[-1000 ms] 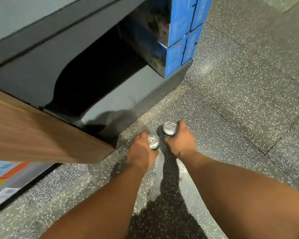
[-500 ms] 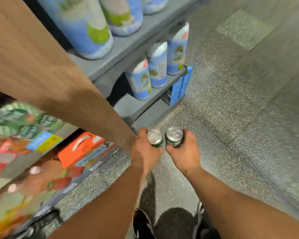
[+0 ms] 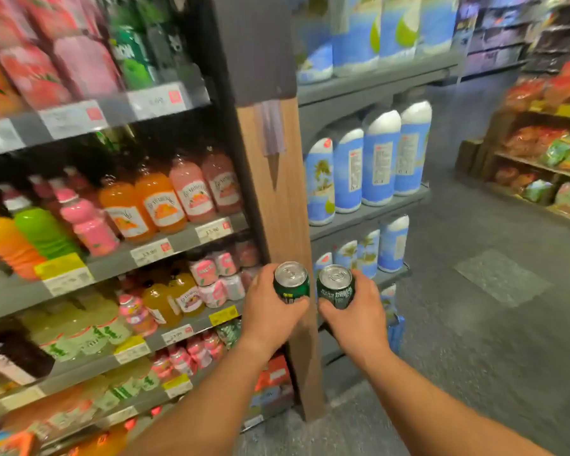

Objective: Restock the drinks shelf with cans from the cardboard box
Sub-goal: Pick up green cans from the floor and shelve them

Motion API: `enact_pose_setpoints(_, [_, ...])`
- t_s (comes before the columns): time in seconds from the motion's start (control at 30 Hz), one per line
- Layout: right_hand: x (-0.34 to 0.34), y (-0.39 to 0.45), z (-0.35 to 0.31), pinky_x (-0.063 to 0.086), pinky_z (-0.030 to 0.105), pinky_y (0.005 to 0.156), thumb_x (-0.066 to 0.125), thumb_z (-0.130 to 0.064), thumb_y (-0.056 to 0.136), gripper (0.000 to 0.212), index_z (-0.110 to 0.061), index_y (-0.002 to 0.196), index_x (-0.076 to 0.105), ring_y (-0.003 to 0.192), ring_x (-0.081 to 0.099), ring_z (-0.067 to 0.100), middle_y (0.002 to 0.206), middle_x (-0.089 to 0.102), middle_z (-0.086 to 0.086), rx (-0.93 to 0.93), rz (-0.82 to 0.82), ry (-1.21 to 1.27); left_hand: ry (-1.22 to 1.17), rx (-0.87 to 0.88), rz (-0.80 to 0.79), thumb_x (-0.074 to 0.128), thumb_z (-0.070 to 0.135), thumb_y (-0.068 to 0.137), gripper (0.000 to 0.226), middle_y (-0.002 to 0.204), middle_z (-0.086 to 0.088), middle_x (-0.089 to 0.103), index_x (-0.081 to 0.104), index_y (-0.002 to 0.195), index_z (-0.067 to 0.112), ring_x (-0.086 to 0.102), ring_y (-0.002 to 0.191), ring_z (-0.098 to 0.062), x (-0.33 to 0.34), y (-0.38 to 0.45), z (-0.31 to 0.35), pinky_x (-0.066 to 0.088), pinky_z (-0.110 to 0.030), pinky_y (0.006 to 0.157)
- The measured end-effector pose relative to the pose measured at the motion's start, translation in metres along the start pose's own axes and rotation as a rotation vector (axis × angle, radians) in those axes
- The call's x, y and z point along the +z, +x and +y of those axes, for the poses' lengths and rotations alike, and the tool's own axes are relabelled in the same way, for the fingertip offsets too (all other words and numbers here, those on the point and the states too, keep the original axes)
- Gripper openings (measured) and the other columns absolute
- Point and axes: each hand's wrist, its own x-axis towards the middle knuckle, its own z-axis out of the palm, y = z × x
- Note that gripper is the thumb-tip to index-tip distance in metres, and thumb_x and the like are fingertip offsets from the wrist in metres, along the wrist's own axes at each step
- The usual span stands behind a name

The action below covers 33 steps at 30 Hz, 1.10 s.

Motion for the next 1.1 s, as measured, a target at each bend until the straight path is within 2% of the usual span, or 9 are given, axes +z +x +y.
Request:
enact_pose_setpoints(0.07, [-0.011, -0.006, -0.051, 0.047, 0.044, 0.097, 0.07, -0.044, 0.067, 0.074, -0.024, 0.134, 0.046, 0.116, 0.053, 0.021, 0.126, 0.053, -0.002, -0.078, -0.007, 0.034, -0.004, 0.037, 0.076, 0.076, 0.04, 0.058, 0.057, 0.105, 0.014, 0.067, 0.058, 0.112, 0.038, 0.066, 0.097, -0.009, -0.051, -0.001, 0.036, 0.056, -0.037, 0.088])
enact_pose_setpoints(0.2, [-0.024, -0.021, -0.142, 0.05, 0.043, 0.094, 0.068, -0.052, 0.061, 0.08, -0.025, 0.133, 0.046, 0.113, 0.056, 0.02, 0.124, 0.058, -0.002, -0.212, -0.023, 0.099, 0.013, 0.098, 0.201, 0.083, 0.031, 0.069, 0.054, 0.105, 0.015, 0.066, 0.057, 0.117, 0.034, 0.063, 0.097, -0.009, -0.144, -0.004, 0.095, 0.05, -0.026, 0.084])
enact_pose_setpoints(0.33, [-0.029, -0.033, -0.228, 0.052, 0.035, 0.081, 0.069, -0.052, 0.062, 0.058, -0.029, 0.113, 0.055, 0.094, 0.061, 0.016, 0.1, 0.062, -0.009, -0.341, -0.013, 0.123, 0.031, 0.145, 0.32, 0.083, 0.029, 0.072, 0.045, 0.099, 0.013, 0.066, 0.055, 0.106, 0.037, 0.065, 0.094, -0.011, -0.219, -0.004, 0.133, 0.051, -0.027, 0.084])
enact_pose_setpoints(0.43, [-0.028, -0.042, -0.283, 0.042, 0.025, 0.067, 0.077, -0.041, 0.071, 0.04, -0.036, 0.1, 0.05, 0.078, 0.054, 0.006, 0.083, 0.052, -0.02, -0.42, -0.004, 0.14, 0.03, 0.152, 0.371, 0.083, 0.03, 0.071, 0.044, 0.1, 0.01, 0.067, 0.055, 0.105, 0.034, 0.065, 0.092, -0.013, -0.265, 0.002, 0.149, 0.054, -0.031, 0.085])
enact_pose_setpoints(0.53, [-0.019, -0.046, -0.322, 0.049, 0.033, 0.076, 0.071, -0.052, 0.066, 0.048, -0.039, 0.108, 0.05, 0.089, 0.057, 0.011, 0.096, 0.056, -0.016, -0.478, 0.017, 0.102, -0.01, 0.144, 0.412, 0.083, 0.033, 0.072, 0.049, 0.098, 0.012, 0.064, 0.055, 0.112, 0.028, 0.062, 0.088, -0.01, -0.301, 0.01, 0.156, 0.047, -0.025, 0.073])
enact_pose_setpoints(0.7, [-0.003, -0.044, -0.363, 0.036, 0.026, 0.07, 0.073, -0.043, 0.078, 0.048, -0.034, 0.121, 0.053, 0.087, 0.048, 0.007, 0.102, 0.053, -0.014, -0.488, 0.017, 0.08, -0.019, 0.151, 0.393, 0.083, 0.033, 0.073, 0.045, 0.094, 0.015, 0.063, 0.056, 0.108, 0.029, 0.059, 0.081, -0.003, -0.339, 0.036, 0.158, 0.047, -0.027, 0.074])
enact_pose_setpoints(0.83, [0.004, -0.02, -0.379, 0.039, 0.024, 0.064, 0.074, -0.039, 0.078, 0.055, -0.027, 0.125, 0.049, 0.08, 0.052, 0.007, 0.1, 0.059, -0.011, -0.452, 0.037, 0.12, -0.014, 0.157, 0.363, 0.082, 0.04, 0.065, 0.055, 0.102, 0.009, 0.07, 0.064, 0.115, 0.025, 0.066, 0.089, -0.01, -0.343, 0.068, 0.166, 0.054, -0.029, 0.075])
enact_pose_setpoints(0.97, [0.011, 0.019, -0.397, 0.052, 0.034, 0.078, 0.073, -0.045, 0.073, 0.073, -0.018, 0.135, 0.045, 0.094, 0.062, 0.019, 0.109, 0.065, -0.002, -0.394, 0.08, 0.083, -0.019, 0.165, 0.346, 0.083, 0.041, 0.07, 0.051, 0.101, 0.012, 0.07, 0.065, 0.116, 0.028, 0.065, 0.089, -0.01, -0.342, 0.108, 0.182, 0.053, -0.029, 0.08])
enact_pose_setpoints(1.1, [0.019, 0.069, -0.422, 0.056, 0.038, 0.075, 0.07, -0.043, 0.07, 0.062, -0.019, 0.124, 0.053, 0.086, 0.064, 0.018, 0.097, 0.067, -0.003, -0.393, 0.088, 0.067, -0.064, 0.161, 0.324, 0.084, 0.039, 0.075, 0.05, 0.092, 0.016, 0.062, 0.057, 0.115, 0.03, 0.064, 0.086, -0.01, -0.344, 0.159, 0.206, 0.056, -0.034, 0.087])
